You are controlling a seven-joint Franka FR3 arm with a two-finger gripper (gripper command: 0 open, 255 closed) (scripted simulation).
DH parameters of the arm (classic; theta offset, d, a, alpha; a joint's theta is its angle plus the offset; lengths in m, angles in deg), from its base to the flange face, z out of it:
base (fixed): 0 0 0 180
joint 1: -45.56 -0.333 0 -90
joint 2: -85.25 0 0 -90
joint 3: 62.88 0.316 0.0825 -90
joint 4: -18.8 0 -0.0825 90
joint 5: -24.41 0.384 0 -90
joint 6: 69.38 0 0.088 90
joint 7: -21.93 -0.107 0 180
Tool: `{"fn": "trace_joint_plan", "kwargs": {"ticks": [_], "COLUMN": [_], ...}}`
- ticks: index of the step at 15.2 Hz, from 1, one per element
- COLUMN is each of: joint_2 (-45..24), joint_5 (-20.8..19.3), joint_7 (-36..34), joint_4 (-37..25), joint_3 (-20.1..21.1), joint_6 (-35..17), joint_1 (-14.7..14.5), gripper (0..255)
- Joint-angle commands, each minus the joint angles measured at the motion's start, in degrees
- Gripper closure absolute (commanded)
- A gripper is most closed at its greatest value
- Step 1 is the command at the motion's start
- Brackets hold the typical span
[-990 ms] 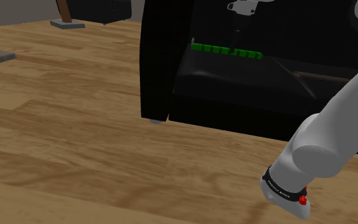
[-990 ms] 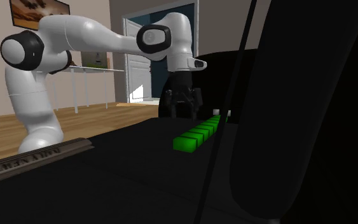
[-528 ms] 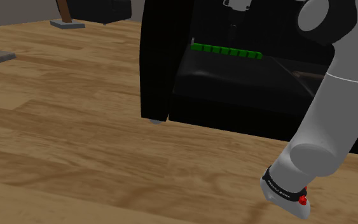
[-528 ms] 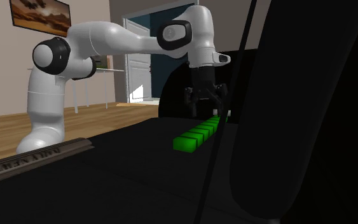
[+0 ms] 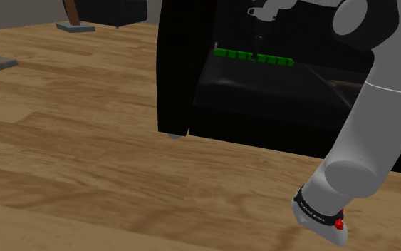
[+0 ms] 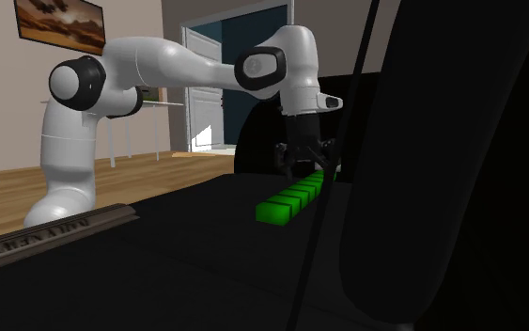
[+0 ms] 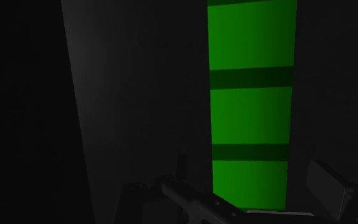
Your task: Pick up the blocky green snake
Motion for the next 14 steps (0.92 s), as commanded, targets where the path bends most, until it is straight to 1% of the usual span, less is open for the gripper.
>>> {"fn": "trace_joint_plan", "kwargs": {"ticks": [1,10,14], "joint_2": [-0.04,0.02,-0.54], "joint_5": [0.03,-0.01,0.31], "joint_7": [0.04,-0.02,0.21], "joint_4": [0.17,0.36,-3.39], "joint_3": [0.0,0.02,-0.09], "joint_6": [-0.24,-0.37,2.9], "joint_1": [0.02,-0.03,0.28], "gripper": [255,255,255]}}
